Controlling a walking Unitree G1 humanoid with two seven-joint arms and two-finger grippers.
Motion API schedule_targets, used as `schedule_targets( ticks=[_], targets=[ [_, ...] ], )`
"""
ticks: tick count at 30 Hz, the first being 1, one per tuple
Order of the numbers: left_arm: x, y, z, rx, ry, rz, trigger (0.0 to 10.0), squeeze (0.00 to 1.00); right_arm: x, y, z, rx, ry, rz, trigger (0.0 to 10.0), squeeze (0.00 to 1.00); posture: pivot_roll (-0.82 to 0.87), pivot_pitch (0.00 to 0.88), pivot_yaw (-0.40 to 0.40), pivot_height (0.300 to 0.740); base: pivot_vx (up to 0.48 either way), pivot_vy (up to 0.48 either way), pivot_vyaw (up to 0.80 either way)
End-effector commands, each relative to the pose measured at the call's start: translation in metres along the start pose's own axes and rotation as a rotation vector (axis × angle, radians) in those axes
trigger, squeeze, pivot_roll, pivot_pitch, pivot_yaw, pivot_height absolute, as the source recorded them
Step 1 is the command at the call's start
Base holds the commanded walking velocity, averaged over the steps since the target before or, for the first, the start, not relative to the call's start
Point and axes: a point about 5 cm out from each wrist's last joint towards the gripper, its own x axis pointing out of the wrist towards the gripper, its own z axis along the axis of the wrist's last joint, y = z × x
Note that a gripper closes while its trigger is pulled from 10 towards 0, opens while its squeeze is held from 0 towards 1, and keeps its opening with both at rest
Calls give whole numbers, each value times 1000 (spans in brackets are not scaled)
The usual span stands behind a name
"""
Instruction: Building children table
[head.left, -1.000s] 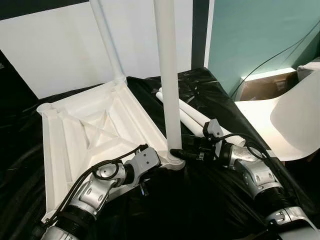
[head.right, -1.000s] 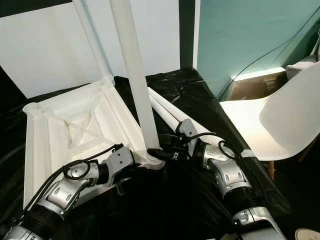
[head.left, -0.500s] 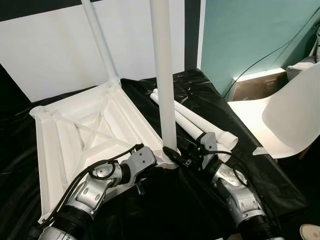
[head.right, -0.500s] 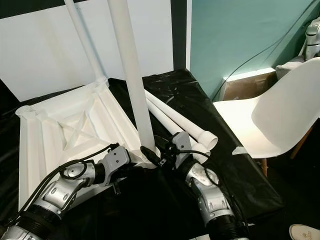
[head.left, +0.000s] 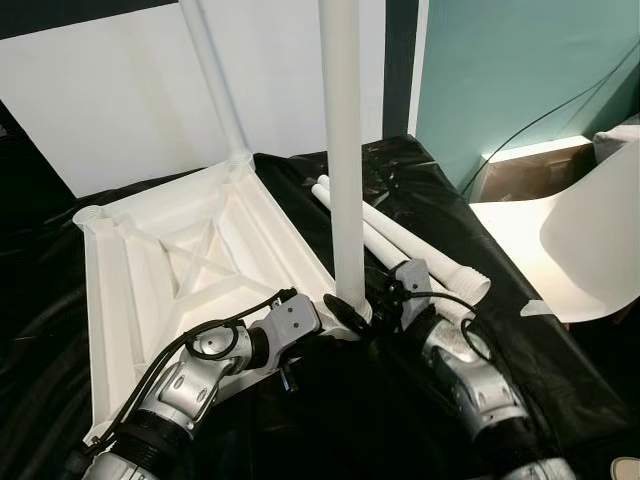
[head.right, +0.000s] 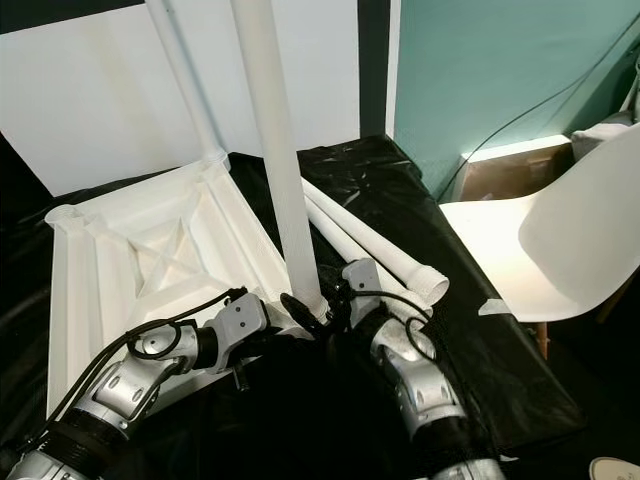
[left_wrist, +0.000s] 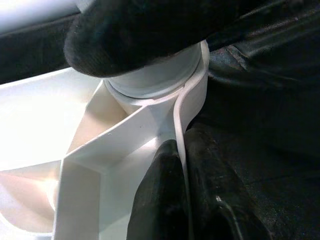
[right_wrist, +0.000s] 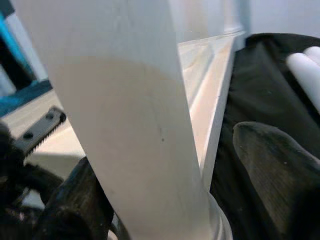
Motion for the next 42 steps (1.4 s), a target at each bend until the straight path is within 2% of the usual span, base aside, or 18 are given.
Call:
schedule_targets(
  ticks=[1, 6, 7, 8, 9, 10, 14, 20, 22, 23, 25, 26, 28, 33, 38, 39, 41, 42],
  targets=[
    [12, -37, -45, -149, 140, -182, 10000, 0, -3, -7, -2, -22, 29, 19, 10000, 0, 110, 0, 40, 740, 0, 0, 0],
    [12, -37, -45, -149, 140, -179, 10000, 0, -2, -10, 2, -70, 52, 134, 10000, 0, 117, 0, 36, 740, 0, 0, 0],
    [12, -37, -45, -149, 140, -176, 10000, 0, -2, -10, 3, -98, 61, 173, 3255, 0, 117, 0, 36, 740, 0, 0, 0],
    [12, -37, -45, -149, 140, -176, 10000, 0, -2, -10, 3, -98, 61, 173, 3255, 0, 117, 0, 36, 740, 0, 0, 0],
    [12, -37, -45, -150, 140, -173, 10000, 0, -2, -11, 5, -118, 65, 202, 2000, 0, 117, 0, 36, 740, 0, 0, 0],
    [12, -37, -45, -151, 139, -172, 10000, 0, 0, -11, 6, -131, 71, 218, 0, 0, 121, 0, 32, 740, 0, 0, 0],
    [12, -38, -45, -155, 138, -171, 10000, 0, 4, -12, 8, -130, 74, 228, 0, 0, 122, 0, 29, 740, 0, 0, 0],
    [14, -40, -45, -157, 135, -171, 10000, 0, 1, -12, 2, -95, 86, 210, 0, 0, 121, 0, 29, 740, 0, 0, 0],
    [14, -40, -45, -157, 135, -172, 10000, 0, 0, -12, -1, -51, 65, 100, 0, 0, 121, 0, 28, 740, 0, 0, 0],
    [14, -40, -45, -157, 135, -172, 10000, 0, 0, -12, -1, -51, 65, 100, 0, 0, 121, 0, 28, 740, 0, 0, 0],
    [14, -40, -46, -158, 136, -173, 10000, 0, 3, -12, 5, -1, -20, -105, 0, 0, 116, 0, 31, 740, 0, 0, 0],
    [14, -40, -46, -158, 136, -173, 10000, 0, 3, -12, 5, -1, -20, -105, 0, 0, 116, 0, 31, 740, 0, 0, 0],
    [14, -40, -47, -158, 138, -177, 10000, 0, 6, -11, 13, 36, -81, -230, 0, 0, 113, 0, 32, 740, 0, 0, 0],
    [15, -40, -47, -153, 140, -180, 10000, 0, 7, -7, 13, 76, -93, -306, 0, 0, 110, 0, 30, 740, 0, 0, 0],
    [16, -39, -45, -148, 138, -181, 10000, 0, 10, -2, 13, 58, -91, -318, 0, 0, 111, 0, 29, 740, 0, 0, 0],
    [16, -40, -46, -148, 139, -181, 10000, 0, 11, -3, 10, 52, -80, -315, 667, 0, 113, 0, 29, 740, 0, 0, 0],
    [16, -40, -46, -148, 139, -181, 10000, 0, 11, -3, 10, 52, -80, -315, 667, 0, 113, 0, 29, 740, 0, 0, 0],
    [16, -41, -46, -150, 139, -181, 10000, 0, 12, 3, 9, 55, -64, -262, 10000, 1000, 116, 0, 26, 740, 0, 0, 0]
  ],
)
